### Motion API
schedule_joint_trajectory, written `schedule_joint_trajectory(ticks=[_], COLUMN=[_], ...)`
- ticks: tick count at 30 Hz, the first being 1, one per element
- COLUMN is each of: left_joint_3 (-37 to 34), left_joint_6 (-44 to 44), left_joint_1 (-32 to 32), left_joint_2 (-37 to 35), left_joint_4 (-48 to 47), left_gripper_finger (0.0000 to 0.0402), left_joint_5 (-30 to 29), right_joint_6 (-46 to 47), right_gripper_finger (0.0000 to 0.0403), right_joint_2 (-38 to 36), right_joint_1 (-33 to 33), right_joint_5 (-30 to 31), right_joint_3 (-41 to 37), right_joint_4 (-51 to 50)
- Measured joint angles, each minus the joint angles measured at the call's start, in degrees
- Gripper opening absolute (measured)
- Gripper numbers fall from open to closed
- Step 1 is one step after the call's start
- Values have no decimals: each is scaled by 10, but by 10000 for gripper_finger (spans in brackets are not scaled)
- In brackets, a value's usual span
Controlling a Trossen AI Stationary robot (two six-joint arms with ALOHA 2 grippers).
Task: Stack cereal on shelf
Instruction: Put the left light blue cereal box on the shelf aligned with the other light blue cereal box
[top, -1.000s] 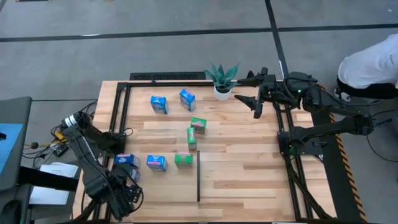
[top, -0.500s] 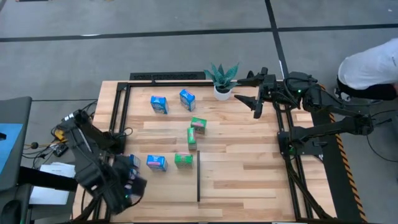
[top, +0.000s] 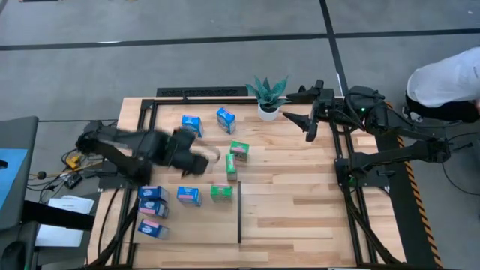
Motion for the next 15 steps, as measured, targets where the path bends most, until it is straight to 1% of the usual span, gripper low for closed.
schedule_joint_trajectory(ticks=[5, 9, 10, 13, 15], left_joint_3=[0, -3, -8, -23, -36], left_joint_6=[155, 249, 273, 340, 364], left_joint_1=[138, 223, 243, 295, 321], left_joint_2=[0, 0, 0, 0, -2], left_joint_4=[-1, 12, 29, 69, 97], left_gripper_finger=[364, 364, 364, 364, 364], left_joint_5=[-29, -57, -50, -1, 14], right_joint_6=[0, 0, 0, 0, 0], right_gripper_finger=[317, 317, 317, 317, 317], right_joint_2=[0, 0, 0, 0, 0], right_joint_1=[0, 0, 0, 0, 0], right_joint_5=[0, 0, 0, 2, 3], right_joint_3=[0, 0, 0, 0, 0], right_joint_4=[1, 0, 1, 0, 0])
